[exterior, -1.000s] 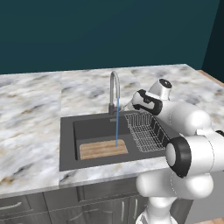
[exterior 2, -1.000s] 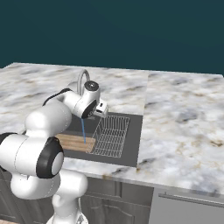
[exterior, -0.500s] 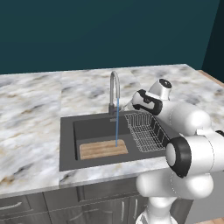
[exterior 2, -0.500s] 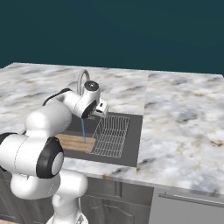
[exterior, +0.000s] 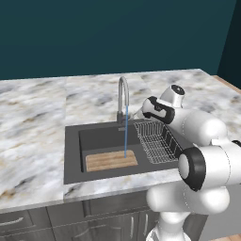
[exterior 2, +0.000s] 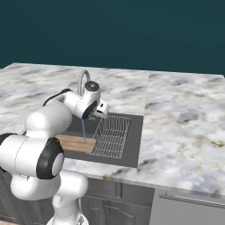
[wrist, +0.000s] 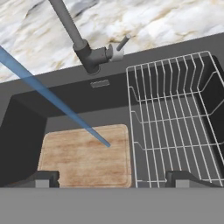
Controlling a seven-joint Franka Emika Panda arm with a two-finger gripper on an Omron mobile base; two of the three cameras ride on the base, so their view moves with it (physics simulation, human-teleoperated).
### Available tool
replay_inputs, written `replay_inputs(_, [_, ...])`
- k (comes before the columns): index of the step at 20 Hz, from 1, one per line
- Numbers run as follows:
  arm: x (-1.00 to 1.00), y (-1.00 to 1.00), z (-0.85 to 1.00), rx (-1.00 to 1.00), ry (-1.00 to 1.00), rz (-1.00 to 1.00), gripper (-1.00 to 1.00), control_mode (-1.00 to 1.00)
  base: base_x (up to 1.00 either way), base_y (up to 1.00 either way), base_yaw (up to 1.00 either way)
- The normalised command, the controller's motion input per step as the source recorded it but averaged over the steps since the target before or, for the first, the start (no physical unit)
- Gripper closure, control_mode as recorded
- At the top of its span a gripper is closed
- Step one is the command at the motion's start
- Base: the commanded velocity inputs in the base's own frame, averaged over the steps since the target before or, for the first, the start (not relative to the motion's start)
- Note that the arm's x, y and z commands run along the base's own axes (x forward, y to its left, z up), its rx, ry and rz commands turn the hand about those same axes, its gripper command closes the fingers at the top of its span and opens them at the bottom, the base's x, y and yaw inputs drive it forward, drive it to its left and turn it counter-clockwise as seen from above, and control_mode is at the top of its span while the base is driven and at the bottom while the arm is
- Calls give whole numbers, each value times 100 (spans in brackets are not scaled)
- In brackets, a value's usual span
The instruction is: Turn on the sink faucet with hot water and rinse the cutting board for ten seconds, then turn off the faucet. Push the cutting board to reach the water if necessary.
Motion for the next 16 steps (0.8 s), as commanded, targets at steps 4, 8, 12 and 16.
replay_inputs(4, [0, 0, 0, 0, 0, 0, -100, -100, 0, 0, 0])
replay_inputs(8, [0, 0, 0, 0, 0, 0, -100, -100, 0, 0, 0])
replay_inputs(12, [0, 0, 0, 0, 0, 0, -100, -100, 0, 0, 0])
replay_inputs(16, [0, 0, 0, 0, 0, 0, -100, -100, 0, 0, 0])
